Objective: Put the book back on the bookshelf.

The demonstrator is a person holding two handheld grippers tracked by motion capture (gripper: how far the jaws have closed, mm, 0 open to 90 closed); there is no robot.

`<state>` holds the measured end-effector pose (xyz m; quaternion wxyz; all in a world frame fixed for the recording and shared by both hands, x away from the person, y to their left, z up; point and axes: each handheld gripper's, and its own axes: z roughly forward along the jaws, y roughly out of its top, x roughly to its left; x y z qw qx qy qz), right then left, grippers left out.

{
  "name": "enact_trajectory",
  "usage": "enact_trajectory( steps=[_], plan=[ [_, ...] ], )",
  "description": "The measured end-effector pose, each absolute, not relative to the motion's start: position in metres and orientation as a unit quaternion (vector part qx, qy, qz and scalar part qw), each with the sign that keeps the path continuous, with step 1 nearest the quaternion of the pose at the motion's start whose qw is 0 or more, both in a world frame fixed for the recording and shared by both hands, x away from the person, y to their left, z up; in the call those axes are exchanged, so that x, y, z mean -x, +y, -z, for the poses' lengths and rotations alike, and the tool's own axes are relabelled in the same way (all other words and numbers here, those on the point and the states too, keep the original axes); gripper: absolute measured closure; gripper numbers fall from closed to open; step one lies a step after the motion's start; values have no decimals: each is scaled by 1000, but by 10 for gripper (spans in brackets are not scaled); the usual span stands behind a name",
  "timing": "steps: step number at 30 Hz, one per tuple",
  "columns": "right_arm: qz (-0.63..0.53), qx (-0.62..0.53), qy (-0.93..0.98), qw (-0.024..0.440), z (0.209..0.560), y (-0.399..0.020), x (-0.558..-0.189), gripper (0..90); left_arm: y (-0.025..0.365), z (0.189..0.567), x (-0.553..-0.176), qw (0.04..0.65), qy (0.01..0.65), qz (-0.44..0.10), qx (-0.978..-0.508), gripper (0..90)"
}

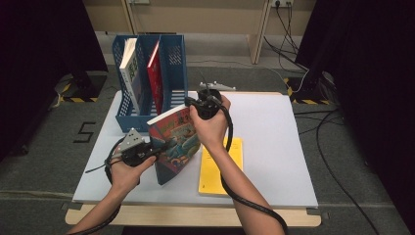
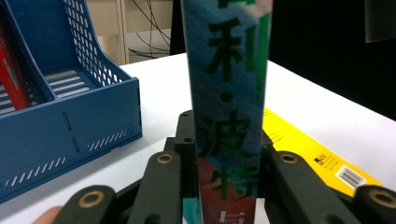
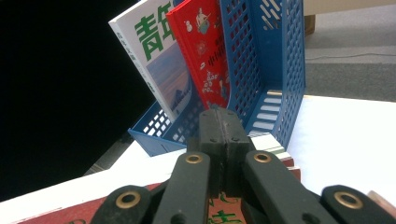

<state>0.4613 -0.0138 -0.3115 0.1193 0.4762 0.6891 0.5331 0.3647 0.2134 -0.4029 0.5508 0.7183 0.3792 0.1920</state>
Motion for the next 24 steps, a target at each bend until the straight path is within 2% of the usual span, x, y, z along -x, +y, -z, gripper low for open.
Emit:
enact_trajectory(
  steps=[3,8,10,16,24],
  plan=[
    [-537,-476,688,111,308,-16,-459,866,217,402,-363,551,377,-196,-718,738],
    [-540,-503,662,133,308,-32,-464,845,229,401,-357,546,382,-217,-714,739],
    [-528,-512,665,129,312,-34,-468,843,234,402,-355,545,386,-222,-711,739],
    [-506,-512,685,107,329,-27,-473,839,246,407,-353,542,389,-228,-709,737],
    [-500,-497,702,100,332,-12,-472,838,250,411,-351,543,386,-237,-707,726]
  ],
)
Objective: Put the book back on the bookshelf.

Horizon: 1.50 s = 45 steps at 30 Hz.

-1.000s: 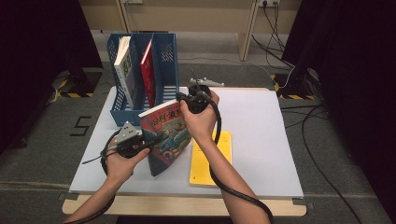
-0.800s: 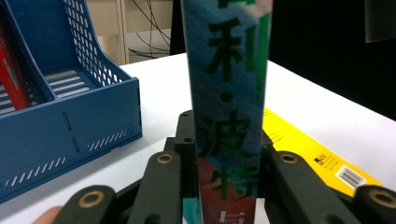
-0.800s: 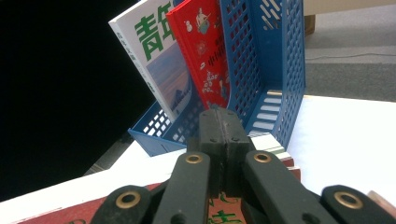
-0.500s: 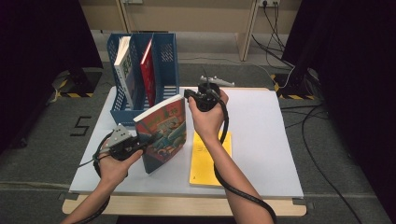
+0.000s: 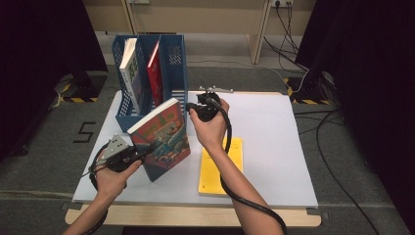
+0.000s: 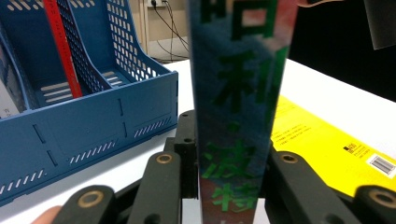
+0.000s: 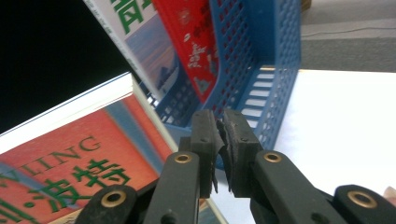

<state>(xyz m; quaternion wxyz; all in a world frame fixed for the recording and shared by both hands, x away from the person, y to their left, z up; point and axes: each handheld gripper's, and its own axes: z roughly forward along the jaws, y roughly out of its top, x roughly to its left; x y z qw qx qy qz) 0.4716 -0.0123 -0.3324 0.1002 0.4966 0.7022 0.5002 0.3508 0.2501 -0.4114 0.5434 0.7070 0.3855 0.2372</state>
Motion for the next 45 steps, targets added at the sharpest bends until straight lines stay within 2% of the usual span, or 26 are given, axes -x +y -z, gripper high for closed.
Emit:
enact_trajectory(
  steps=[6,15,45],
  plan=[
    [-499,-491,708,89,335,-6,-469,837,252,412,-350,551,386,-245,-698,702],
    [-496,-494,709,86,340,-9,-468,835,247,419,-345,578,383,-261,-672,721],
    [-498,-512,694,95,339,-37,-466,806,239,414,-346,583,380,-279,-662,736]
  ],
)
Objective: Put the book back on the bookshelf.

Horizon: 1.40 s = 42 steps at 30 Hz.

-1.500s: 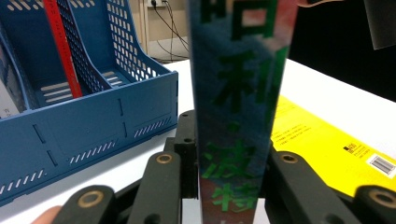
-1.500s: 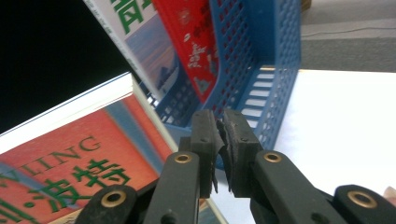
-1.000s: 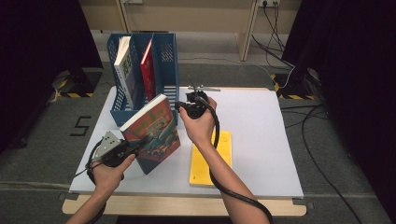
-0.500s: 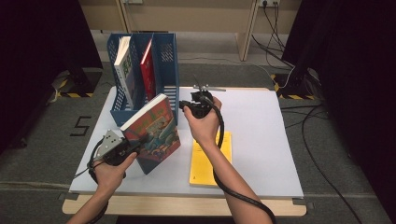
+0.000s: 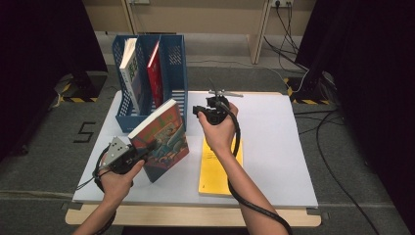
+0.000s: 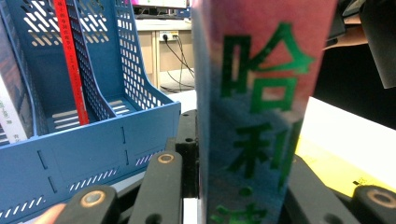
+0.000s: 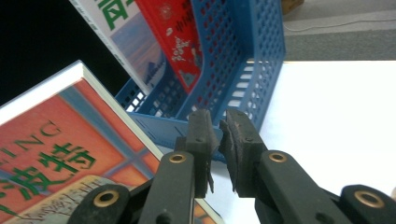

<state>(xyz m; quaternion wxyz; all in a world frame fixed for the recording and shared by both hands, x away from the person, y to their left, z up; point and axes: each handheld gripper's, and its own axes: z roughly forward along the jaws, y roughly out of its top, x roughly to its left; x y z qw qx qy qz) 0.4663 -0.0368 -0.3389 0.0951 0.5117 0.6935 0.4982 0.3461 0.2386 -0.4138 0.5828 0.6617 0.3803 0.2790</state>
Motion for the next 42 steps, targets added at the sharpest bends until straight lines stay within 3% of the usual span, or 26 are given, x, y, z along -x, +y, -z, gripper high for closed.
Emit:
enact_trajectory(
  steps=[30,42],
  plan=[
    [-481,-550,674,113,355,-90,-464,793,224,389,-367,565,386,-268,-679,743],
    [-464,-550,681,135,369,-100,-462,652,225,372,-371,561,391,-272,-678,743]
  ],
)
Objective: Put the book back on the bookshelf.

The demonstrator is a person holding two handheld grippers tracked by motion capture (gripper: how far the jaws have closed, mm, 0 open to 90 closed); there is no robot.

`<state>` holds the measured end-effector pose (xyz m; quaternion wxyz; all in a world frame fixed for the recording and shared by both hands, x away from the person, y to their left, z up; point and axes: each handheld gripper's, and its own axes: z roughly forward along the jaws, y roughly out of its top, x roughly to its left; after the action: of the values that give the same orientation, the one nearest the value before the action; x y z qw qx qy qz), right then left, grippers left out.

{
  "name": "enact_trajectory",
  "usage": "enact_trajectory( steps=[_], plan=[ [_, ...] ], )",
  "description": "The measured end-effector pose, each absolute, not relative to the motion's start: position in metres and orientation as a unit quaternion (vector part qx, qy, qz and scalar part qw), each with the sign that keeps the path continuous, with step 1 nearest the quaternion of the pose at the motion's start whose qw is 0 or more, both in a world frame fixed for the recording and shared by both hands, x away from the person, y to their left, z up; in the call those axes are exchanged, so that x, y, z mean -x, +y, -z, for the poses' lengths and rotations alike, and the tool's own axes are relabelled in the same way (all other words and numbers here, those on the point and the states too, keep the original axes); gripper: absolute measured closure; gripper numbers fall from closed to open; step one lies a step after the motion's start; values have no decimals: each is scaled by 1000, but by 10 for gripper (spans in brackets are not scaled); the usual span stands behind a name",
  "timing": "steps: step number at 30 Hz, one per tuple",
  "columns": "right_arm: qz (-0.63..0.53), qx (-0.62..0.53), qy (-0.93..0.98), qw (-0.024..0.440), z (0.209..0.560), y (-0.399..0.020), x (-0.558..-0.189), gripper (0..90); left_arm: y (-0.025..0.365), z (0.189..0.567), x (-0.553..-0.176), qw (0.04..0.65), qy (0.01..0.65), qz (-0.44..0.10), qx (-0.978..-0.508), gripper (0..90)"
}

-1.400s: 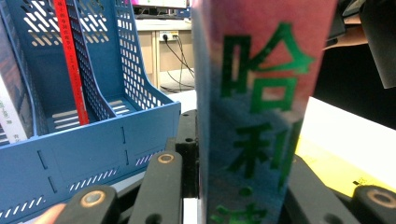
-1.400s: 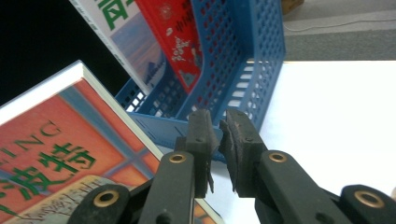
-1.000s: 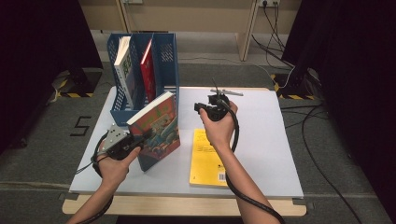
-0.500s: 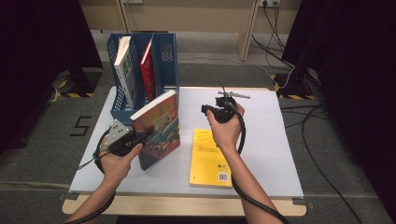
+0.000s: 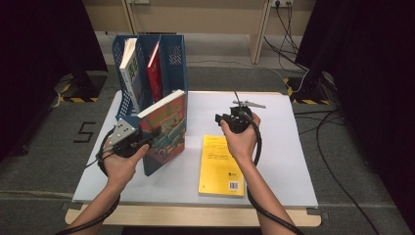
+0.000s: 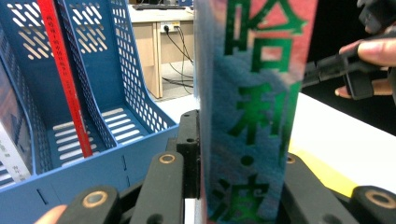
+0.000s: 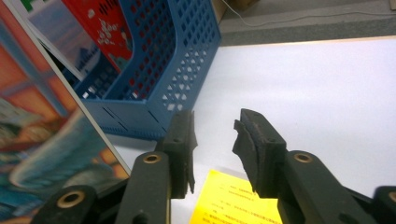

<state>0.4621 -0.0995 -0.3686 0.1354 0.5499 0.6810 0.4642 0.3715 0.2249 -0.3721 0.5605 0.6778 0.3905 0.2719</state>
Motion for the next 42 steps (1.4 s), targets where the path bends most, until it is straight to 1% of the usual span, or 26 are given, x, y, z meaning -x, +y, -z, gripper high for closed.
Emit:
enact_trajectory(
  steps=[6,20,42],
  plan=[
    [-454,-553,687,130,377,-102,-461,632,224,364,-373,563,392,-268,-676,743],
    [-443,-556,690,139,386,-109,-456,625,225,351,-377,565,392,-270,-674,743],
    [-436,-562,690,138,396,-115,-450,623,228,330,-382,576,392,-277,-662,743]
  ],
)
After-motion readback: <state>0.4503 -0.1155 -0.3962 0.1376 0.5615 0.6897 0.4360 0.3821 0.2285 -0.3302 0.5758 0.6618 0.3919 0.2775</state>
